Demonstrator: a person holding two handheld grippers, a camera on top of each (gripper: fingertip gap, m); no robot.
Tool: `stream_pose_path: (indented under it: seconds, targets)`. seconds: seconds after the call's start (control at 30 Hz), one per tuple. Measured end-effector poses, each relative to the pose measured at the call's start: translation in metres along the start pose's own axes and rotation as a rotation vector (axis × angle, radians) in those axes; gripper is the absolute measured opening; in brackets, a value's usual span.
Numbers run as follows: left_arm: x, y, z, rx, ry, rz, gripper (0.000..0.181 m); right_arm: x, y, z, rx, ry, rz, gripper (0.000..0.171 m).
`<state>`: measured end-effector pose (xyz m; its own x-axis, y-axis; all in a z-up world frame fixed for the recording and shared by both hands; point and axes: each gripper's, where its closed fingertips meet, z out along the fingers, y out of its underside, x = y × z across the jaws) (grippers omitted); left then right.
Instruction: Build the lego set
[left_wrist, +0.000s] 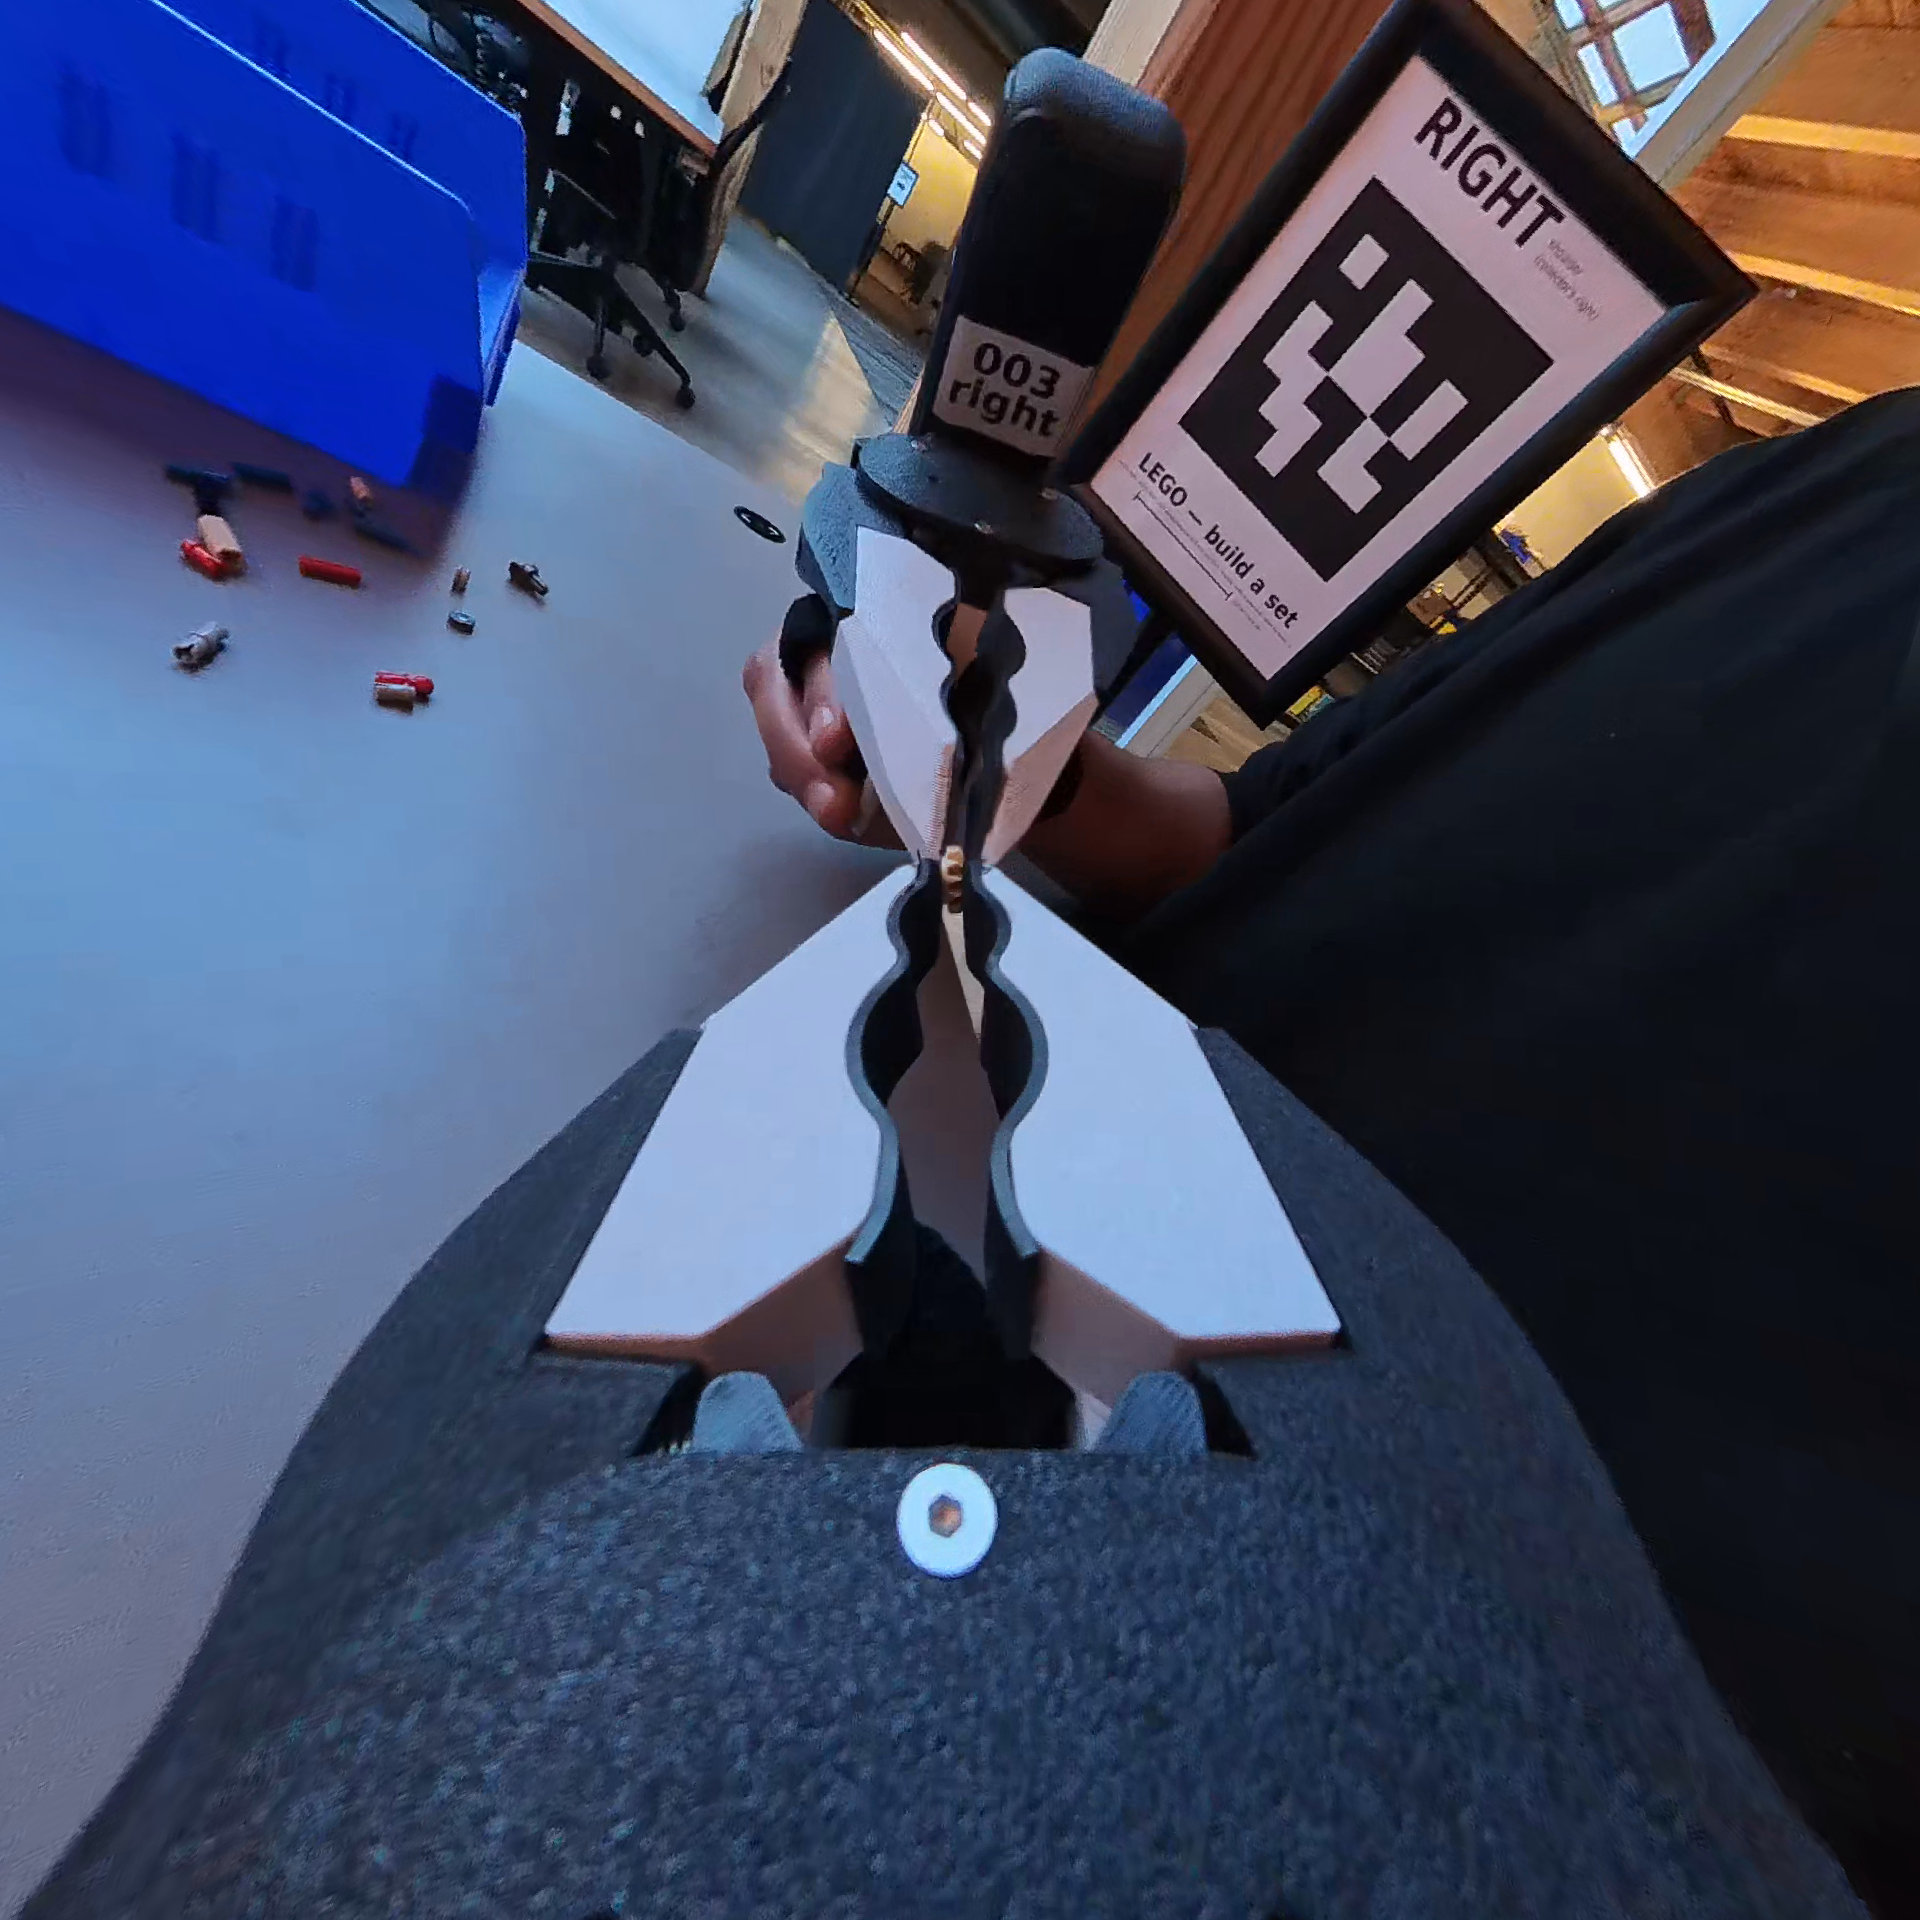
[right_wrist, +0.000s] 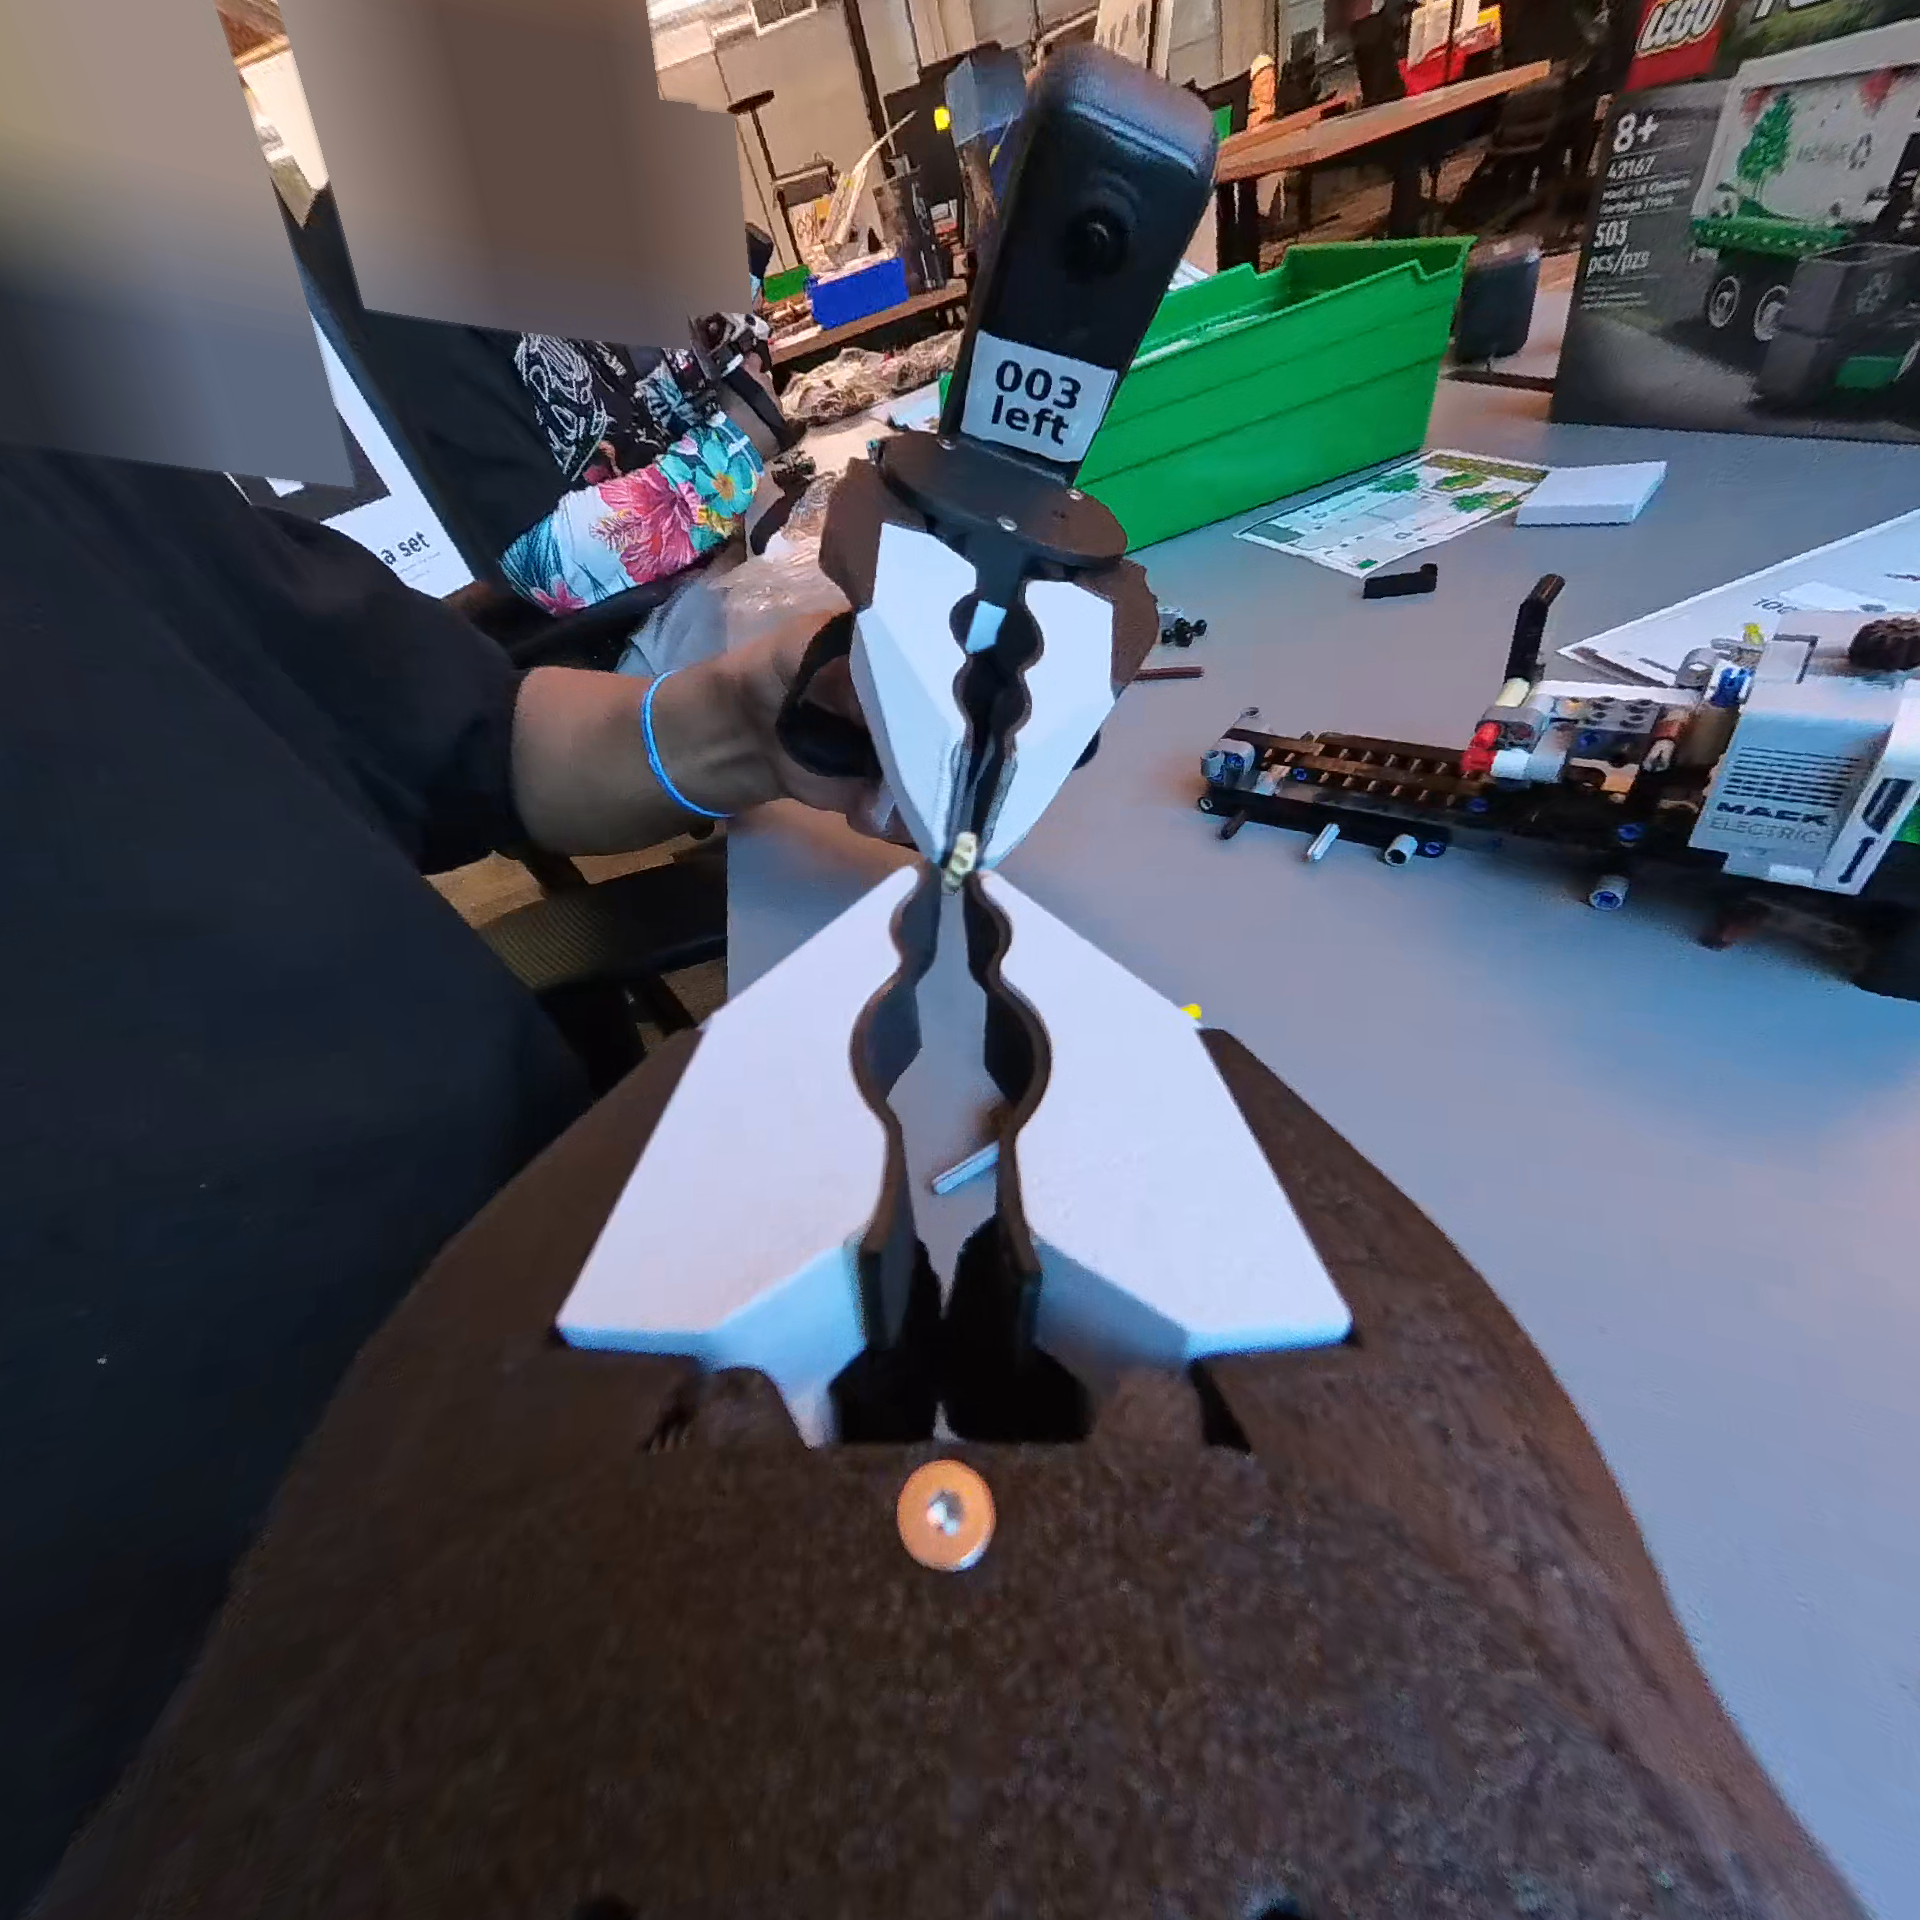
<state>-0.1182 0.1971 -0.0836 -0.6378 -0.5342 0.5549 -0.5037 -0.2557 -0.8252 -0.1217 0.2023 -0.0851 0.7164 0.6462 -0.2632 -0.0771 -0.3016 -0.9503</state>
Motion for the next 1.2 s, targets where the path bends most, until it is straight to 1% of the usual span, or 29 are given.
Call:
stream_pose_path:
  seconds: [0.17,0.33,0.4,0.5,0.6,0.73,0.93,1.1,1.2]
  targets:
    - [-0.002,0.002,0.001,0.001,-0.023,0.020,0.001,0.002,0.003,0.001,-0.007,-0.024,0.050,0.002]
    - [-0.009,0.006,0.000,-0.005,-0.103,0.070,0.002,0.007,0.008,0.002,-0.008,-0.022,0.173,0.001]
    - [-0.012,0.011,-0.002,-0.025,-0.137,0.095,0.006,0.009,0.011,0.003,-0.005,-0.002,0.205,0.001]
    - [-0.009,0.014,-0.001,-0.023,-0.121,0.092,0.006,0.007,0.012,0.004,0.007,0.004,0.223,0.001]
    - [-0.007,0.015,0.000,-0.012,-0.091,0.067,0.001,0.002,0.015,0.005,0.017,-0.023,0.240,0.001]
    - [-0.008,0.028,0.000,-0.132,-0.097,0.085,0.001,0.000,0.027,0.009,-0.054,-0.049,0.250,0.002]
    - [-0.006,0.040,0.001,-0.298,-0.121,0.173,0.001,-0.004,0.032,0.012,-0.161,-0.081,0.192,0.003]
    - [-0.005,0.043,0.003,-0.337,-0.116,0.197,0.001,-0.006,0.036,0.011,-0.216,-0.109,0.181,0.002]
    - [-0.006,0.035,0.002,-0.287,-0.116,0.204,0.001,-0.003,0.030,0.009,-0.175,-0.112,0.214,0.002]
